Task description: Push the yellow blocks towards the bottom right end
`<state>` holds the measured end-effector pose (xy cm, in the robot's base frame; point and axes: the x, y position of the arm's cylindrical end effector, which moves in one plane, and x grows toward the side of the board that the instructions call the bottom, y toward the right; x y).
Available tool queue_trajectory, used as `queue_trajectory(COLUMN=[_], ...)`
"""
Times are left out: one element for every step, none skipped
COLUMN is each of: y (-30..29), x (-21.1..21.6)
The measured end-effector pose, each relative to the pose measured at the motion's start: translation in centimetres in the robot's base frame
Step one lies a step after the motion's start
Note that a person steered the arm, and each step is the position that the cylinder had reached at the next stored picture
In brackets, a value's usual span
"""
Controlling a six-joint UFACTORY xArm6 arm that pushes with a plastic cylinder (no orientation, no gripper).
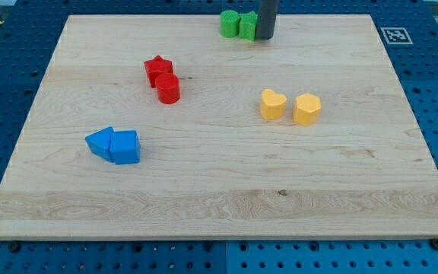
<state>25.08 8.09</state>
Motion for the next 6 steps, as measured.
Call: queue_trajectory(y=[0.4,2.6,3.2,3.2,3.2,3.6], x=[1.1,8.0,10.5,10.5,12.9,17.3])
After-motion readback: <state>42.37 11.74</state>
